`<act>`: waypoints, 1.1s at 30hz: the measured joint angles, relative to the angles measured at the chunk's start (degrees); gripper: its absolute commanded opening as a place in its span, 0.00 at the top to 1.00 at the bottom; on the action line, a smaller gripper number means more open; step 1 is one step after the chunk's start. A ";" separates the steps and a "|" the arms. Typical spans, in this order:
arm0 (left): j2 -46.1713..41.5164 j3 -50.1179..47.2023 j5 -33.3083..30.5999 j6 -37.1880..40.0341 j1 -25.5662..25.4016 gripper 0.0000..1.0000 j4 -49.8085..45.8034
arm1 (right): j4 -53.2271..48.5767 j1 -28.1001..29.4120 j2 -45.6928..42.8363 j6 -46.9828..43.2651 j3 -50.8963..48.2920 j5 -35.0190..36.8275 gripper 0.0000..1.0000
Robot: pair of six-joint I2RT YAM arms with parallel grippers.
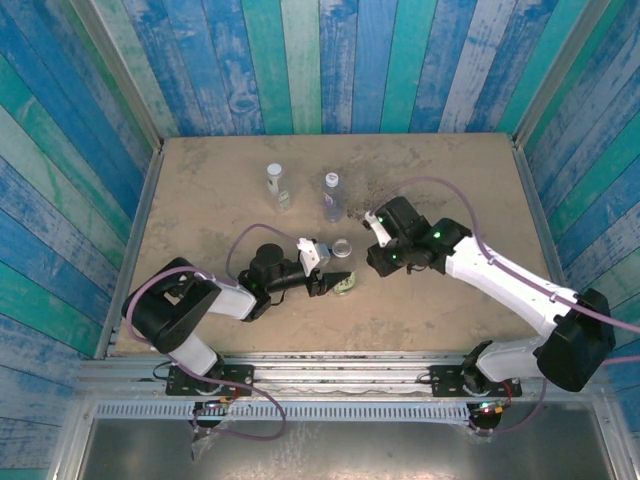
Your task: Screw on the bottle caps
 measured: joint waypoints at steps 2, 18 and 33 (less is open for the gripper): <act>0.07 0.09 0.33 0.28 0.00 0.39 0.00 | -2.01 0.00 0.20 -0.74 2.97 -0.79 0.60; 0.55 0.66 1.25 1.20 0.00 0.40 -0.28 | -11.61 1.27 6.45 -4.61 21.75 -4.52 0.60; 0.55 0.98 1.29 1.22 0.00 0.42 -0.81 | -14.34 3.61 12.52 -7.34 26.36 -5.99 0.60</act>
